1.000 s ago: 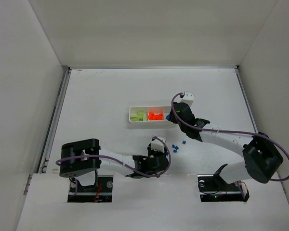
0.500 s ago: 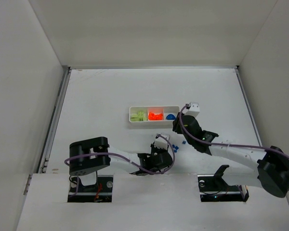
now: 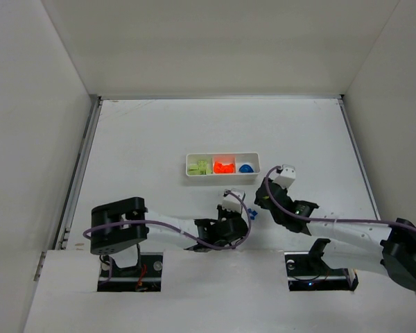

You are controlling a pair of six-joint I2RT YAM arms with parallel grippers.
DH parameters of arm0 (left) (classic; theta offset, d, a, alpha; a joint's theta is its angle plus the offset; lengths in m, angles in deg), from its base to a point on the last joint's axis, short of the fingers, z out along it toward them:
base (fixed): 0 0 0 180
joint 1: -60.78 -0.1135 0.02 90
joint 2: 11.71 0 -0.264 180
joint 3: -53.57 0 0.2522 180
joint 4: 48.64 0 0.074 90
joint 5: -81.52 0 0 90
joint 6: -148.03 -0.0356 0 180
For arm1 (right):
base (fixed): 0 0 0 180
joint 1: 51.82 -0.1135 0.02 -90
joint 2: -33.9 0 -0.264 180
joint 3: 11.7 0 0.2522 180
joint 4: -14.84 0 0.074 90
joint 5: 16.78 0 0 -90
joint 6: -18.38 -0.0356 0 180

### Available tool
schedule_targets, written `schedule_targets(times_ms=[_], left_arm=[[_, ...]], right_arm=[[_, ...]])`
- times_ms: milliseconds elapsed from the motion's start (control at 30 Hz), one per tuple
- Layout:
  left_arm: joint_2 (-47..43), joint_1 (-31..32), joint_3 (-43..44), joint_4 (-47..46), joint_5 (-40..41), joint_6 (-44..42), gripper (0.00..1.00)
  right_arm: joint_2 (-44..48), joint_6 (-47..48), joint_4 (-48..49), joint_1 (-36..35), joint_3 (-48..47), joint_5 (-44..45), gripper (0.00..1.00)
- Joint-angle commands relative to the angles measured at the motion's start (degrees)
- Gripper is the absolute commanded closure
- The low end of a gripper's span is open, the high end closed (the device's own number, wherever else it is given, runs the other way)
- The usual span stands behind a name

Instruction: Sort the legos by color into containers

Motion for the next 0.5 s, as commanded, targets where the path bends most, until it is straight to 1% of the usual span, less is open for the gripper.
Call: schedule_targets(times_ms=[0,100,233,300,467], left_arm=[[-7.7,-1.1,-0.1,0.7,1.4,-1.2,0.91],[-10.9,-4.3,0.6,0.8,-0.1,-3.0,0.91],[-12.1,-11.4,3.9,0.5,-4.4,-5.5,0.90],[-10.9,-14.9,6.0,0.3,-7.2,-5.7,0.90],[-3.3,-21.7,14.4,0.0,-14.4,-7.1,0.90]], right_arm=[[3.0,-7.7,-6.5,-3.0,0.3,5.7,0.55],[3.5,-9.8,-10.2,-3.9,0.0,6.8,0.54],[3.5,-12.2,-12.6,-4.0,0.4,7.0,0.51],[3.4,-13.0,-12.6,-4.0,1.1,6.8,0.48],[3.5,-13.2,-12.7,-4.1,1.0,6.6,0.47]])
